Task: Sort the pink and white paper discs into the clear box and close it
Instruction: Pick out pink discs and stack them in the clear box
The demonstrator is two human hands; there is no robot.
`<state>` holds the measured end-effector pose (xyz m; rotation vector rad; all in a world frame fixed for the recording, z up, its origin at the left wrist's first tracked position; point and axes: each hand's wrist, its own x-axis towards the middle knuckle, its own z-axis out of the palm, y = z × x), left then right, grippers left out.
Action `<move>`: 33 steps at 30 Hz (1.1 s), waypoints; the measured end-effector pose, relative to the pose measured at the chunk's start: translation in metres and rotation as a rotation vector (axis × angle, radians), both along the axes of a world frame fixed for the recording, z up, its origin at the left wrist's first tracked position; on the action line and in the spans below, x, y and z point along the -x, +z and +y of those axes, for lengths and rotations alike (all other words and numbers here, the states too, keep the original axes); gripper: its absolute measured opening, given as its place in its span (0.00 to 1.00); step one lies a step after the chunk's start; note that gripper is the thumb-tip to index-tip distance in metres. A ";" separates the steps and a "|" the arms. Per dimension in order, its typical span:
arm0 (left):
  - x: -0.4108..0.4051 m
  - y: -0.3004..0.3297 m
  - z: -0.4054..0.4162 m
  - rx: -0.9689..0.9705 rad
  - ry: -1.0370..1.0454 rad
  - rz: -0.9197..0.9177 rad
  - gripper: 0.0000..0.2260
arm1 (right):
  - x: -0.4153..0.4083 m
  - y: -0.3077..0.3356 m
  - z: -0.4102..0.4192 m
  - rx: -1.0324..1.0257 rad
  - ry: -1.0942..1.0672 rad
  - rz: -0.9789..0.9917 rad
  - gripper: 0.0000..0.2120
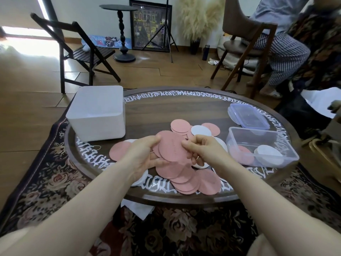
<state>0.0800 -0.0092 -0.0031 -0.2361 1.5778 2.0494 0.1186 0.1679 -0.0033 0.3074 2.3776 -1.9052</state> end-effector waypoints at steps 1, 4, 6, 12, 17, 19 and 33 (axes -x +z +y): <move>-0.002 0.000 0.001 -0.002 -0.017 0.022 0.11 | 0.000 -0.001 -0.001 -0.004 0.000 -0.001 0.10; -0.008 -0.002 0.004 0.074 -0.038 0.075 0.12 | 0.000 -0.002 -0.007 -0.038 -0.021 0.007 0.10; -0.008 -0.004 0.004 0.106 0.027 0.064 0.13 | 0.004 -0.003 -0.009 -0.067 -0.057 0.010 0.11; 0.002 -0.003 -0.002 0.054 0.234 0.017 0.06 | 0.031 -0.019 -0.001 -0.658 -0.173 0.148 0.10; 0.007 -0.002 -0.008 -0.015 0.275 -0.065 0.12 | 0.032 -0.025 -0.010 -0.980 -0.098 0.045 0.28; 0.010 -0.002 -0.010 -0.033 0.299 -0.096 0.12 | 0.031 -0.028 -0.013 -1.046 -0.057 0.025 0.31; 0.009 0.001 -0.007 -0.021 0.264 -0.122 0.08 | 0.027 -0.025 -0.001 -0.504 -0.215 0.033 0.07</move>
